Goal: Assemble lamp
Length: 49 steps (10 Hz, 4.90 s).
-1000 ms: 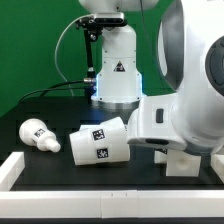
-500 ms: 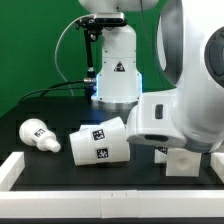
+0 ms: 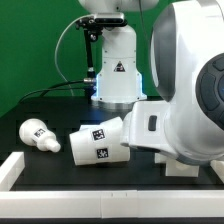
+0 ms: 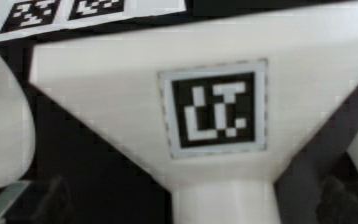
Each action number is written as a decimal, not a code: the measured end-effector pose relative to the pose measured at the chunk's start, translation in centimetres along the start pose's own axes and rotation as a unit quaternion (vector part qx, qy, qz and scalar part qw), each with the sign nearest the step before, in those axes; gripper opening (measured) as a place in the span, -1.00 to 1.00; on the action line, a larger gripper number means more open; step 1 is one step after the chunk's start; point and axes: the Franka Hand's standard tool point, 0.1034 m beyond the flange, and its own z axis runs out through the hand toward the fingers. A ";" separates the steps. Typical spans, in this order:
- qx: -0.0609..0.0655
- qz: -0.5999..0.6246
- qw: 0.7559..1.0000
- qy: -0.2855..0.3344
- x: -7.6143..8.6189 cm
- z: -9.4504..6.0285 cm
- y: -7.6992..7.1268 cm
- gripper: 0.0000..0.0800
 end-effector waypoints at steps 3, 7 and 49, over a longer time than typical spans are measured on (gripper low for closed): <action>0.003 0.001 1.000 0.006 -0.9 0.7 0.2 0.75; 0.021 0.020 1.000 -0.003 -0.3 0.6 0.1 0.75; 0.076 -0.051 0.713 0.695 3.1 -5.9 -2.6 -0.05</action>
Offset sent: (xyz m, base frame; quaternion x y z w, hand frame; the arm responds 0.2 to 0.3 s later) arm 0.0000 0.0000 0.0000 0.0000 0.0000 0.0000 1.0000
